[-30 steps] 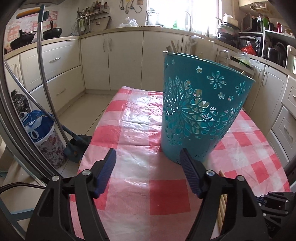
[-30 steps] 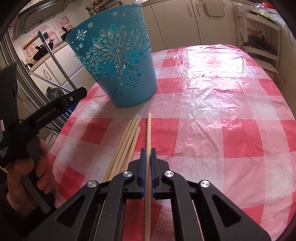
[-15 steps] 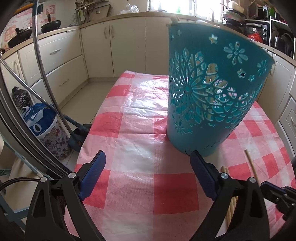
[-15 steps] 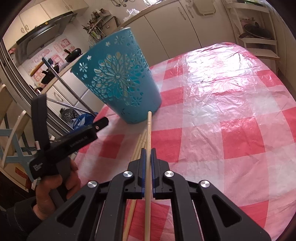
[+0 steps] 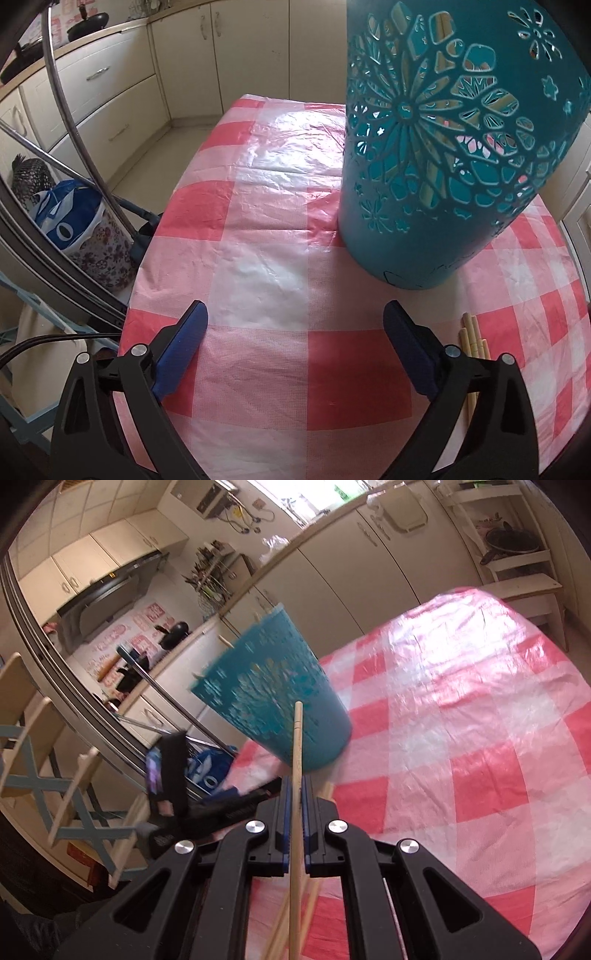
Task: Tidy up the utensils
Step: 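Lift the chopstick with the right tool over the basket and open to drop it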
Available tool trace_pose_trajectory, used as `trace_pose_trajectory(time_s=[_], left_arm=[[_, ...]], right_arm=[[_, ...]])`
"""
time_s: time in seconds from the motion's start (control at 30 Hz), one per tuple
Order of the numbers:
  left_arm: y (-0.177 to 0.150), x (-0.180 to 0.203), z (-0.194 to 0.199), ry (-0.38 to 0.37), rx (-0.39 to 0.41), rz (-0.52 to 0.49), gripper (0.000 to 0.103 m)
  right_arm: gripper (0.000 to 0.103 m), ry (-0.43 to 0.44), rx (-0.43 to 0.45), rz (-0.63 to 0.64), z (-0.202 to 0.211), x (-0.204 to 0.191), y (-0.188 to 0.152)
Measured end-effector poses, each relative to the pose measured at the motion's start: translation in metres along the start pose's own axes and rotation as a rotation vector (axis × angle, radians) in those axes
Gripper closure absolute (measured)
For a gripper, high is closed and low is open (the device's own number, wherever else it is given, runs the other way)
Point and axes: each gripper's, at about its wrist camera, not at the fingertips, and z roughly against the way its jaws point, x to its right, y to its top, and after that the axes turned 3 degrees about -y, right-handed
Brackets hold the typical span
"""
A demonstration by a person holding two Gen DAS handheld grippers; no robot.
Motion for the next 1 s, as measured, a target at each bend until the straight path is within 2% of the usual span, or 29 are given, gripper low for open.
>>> trace_pose_trajectory(time_s=[0.1,0.23,0.43,0.6,0.7,0.8,0.87,1.0], left_arm=[[0.000,0.002,0.001,-0.006,-0.001,-0.001,0.009],[0.001,0.002,0.001,-0.014,-0.001,0.001,0.008],[0.002,0.000,0.000,-0.019,0.000,0.005,0.008],[0.002,0.000,0.000,-0.023,0.001,0.008,0.008],[0.002,-0.001,0.000,-0.026,0.002,0.009,0.008],[0.002,-0.001,-0.001,-0.030,0.003,0.010,0.008],[0.002,-0.002,-0.001,-0.033,0.002,0.010,0.008],[0.002,-0.003,-0.001,-0.035,0.003,0.012,0.008]], right_arm=[[0.097,0.051,0.061,-0.020,0.013,-0.011,0.016],[0.097,0.106,0.157,-0.015,0.023,-0.032,0.056],[0.097,0.161,0.312,0.029,0.014,-0.080,0.120],[0.097,0.131,0.417,0.039,-0.015,-0.102,0.156],[0.097,0.070,0.451,0.052,-0.037,-0.109,0.167],[0.097,-0.007,0.448,0.100,-0.060,-0.112,0.166],[0.097,-0.072,0.406,0.151,-0.080,-0.112,0.157],[0.093,-0.124,0.319,0.223,-0.096,-0.107,0.134]])
